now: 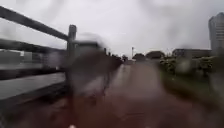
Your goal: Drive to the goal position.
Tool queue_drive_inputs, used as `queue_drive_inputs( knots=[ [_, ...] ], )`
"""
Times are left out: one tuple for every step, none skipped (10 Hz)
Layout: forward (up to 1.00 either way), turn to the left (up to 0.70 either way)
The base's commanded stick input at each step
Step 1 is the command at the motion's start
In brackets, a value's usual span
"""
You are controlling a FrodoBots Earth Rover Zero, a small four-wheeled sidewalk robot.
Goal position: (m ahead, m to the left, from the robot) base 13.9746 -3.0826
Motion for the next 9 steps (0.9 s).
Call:
queue_drive_inputs(
  knots=[
    [1.0,0.0],
    [1.0,0.0],
    [1.0,0.0],
    [1.0,0.0],
    [1.0,0.0],
    [1.0,0.0],
    [1.0,0.0],
    [1.0,0.0],
    [1.0,0.0]
  ],
)
